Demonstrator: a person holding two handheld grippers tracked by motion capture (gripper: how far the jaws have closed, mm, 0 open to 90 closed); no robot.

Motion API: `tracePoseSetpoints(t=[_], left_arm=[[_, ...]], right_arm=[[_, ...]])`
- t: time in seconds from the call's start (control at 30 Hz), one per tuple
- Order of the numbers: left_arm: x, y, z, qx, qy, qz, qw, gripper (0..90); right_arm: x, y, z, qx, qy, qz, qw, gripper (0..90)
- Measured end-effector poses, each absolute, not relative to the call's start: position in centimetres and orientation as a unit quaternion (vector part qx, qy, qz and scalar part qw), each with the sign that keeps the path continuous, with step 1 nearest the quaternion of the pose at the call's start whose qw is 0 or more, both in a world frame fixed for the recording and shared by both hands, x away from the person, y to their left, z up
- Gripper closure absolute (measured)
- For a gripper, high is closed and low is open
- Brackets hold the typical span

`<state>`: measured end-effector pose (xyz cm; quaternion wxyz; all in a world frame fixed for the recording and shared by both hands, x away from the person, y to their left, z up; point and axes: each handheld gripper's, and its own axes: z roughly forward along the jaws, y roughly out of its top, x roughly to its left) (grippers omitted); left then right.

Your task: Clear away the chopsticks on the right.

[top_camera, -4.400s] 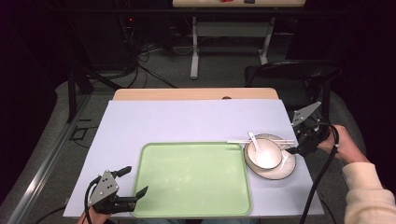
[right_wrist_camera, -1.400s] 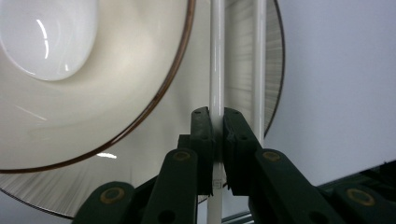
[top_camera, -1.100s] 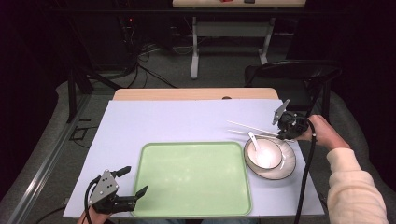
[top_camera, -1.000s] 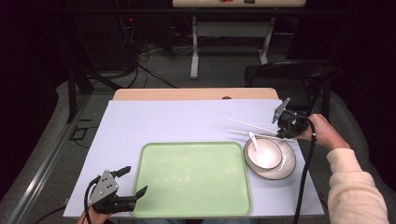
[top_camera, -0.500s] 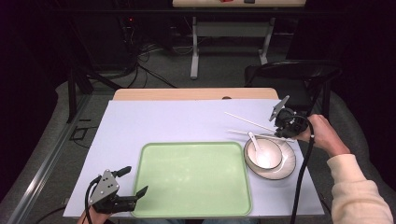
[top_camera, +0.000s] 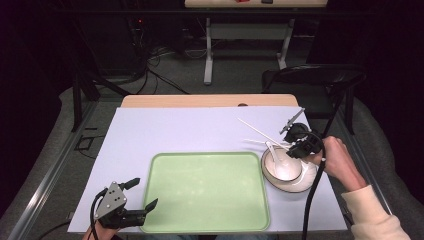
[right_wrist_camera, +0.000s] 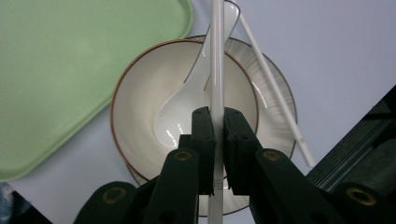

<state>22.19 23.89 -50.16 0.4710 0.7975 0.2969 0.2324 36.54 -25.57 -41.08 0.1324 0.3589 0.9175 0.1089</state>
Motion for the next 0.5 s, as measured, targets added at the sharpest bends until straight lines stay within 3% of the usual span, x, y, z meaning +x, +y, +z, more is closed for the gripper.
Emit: tracePoseSetpoints(t=[0.5], left_arm=[[22.2, 23.9, -50.1, 0.794, 0.3, 0.233, 0.475, 15.8]], right_arm=[[33.1, -22.3, -42.0, 0.406, 0.898, 0.126, 0.114, 83.5]])
